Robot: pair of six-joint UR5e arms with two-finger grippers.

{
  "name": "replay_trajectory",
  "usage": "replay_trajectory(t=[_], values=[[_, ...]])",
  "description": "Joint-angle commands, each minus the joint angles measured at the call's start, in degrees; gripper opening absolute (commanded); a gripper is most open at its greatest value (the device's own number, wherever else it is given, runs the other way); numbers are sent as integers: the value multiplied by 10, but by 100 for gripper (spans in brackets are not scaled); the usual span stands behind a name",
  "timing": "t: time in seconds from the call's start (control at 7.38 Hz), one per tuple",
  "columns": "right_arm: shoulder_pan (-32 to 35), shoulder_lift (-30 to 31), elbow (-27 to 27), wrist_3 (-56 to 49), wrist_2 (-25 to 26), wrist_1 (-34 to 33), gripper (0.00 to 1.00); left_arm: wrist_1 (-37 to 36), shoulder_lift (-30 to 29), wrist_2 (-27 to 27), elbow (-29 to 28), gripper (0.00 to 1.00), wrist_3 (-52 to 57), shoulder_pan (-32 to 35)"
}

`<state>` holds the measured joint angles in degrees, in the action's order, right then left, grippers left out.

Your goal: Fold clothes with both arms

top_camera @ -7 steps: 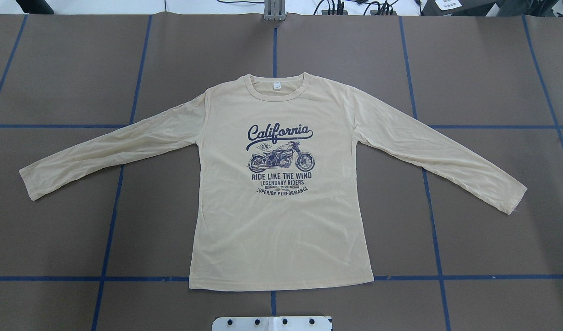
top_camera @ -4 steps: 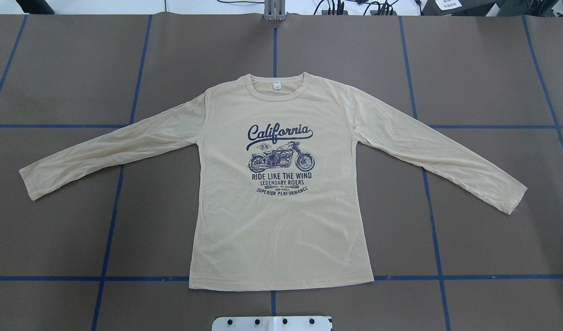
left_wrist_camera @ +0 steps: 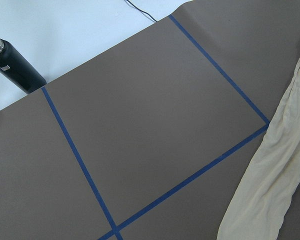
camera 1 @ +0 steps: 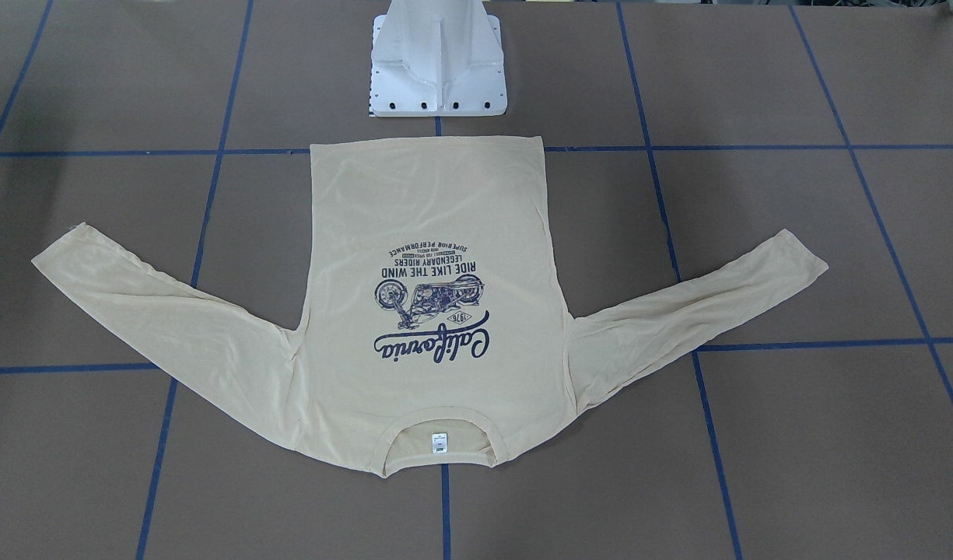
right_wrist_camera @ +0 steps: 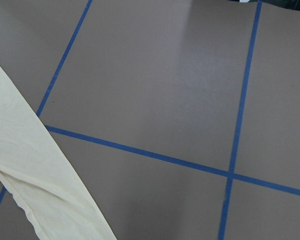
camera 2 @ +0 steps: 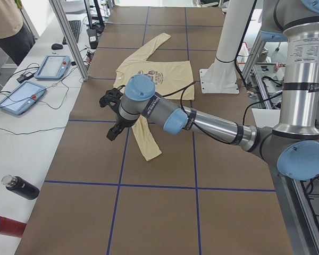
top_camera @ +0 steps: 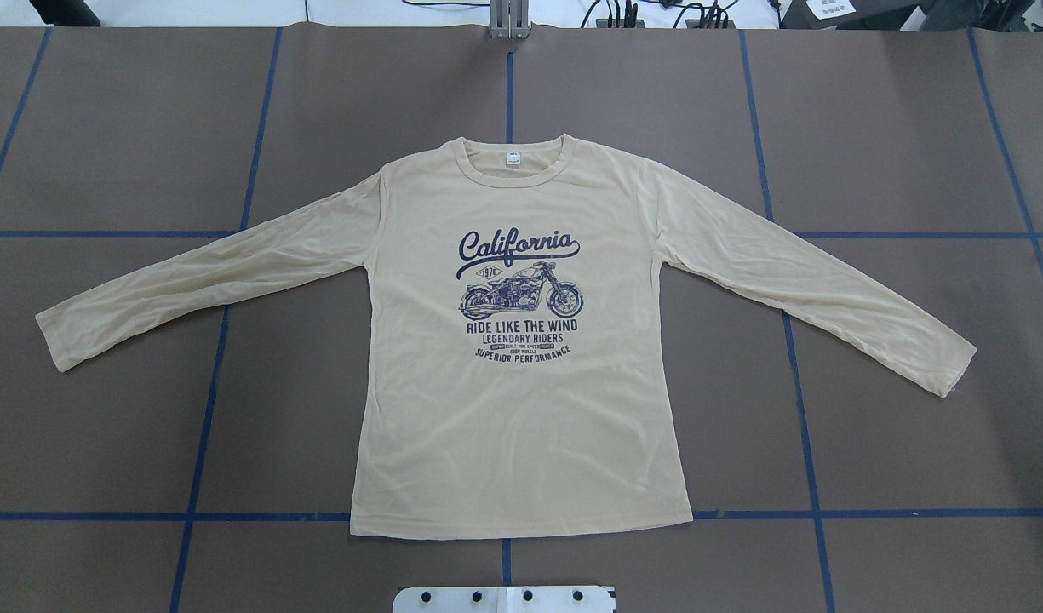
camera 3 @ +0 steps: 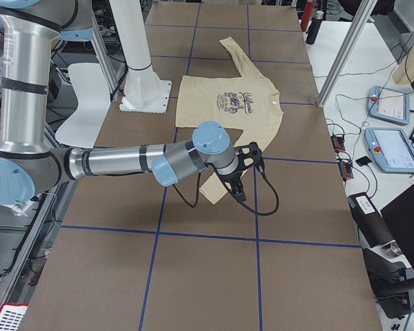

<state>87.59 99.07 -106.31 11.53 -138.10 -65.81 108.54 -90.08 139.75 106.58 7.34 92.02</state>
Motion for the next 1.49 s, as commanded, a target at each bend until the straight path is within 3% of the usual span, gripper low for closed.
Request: replay_trajectory(t=[0.0,0.27,0.54,0.95,1.08,1.35], values=[[-125,22,-3,204,86,123,100,72,25,-3,2,100,-20,0],[-234,70,-3,335,183,230,100,78,30,-4,3,100,-19,0],[-322,101,-1,421,266,283,100,78,30,-4,4,100,-18,-1],[-433,118,39,481,394,344,90,77,31,-5,4,100,-17,0],[-451,115,82,486,423,397,86,77,32,-5,4,100,-17,0],[-453,111,149,479,427,471,74,78,34,-5,5,100,-15,0]])
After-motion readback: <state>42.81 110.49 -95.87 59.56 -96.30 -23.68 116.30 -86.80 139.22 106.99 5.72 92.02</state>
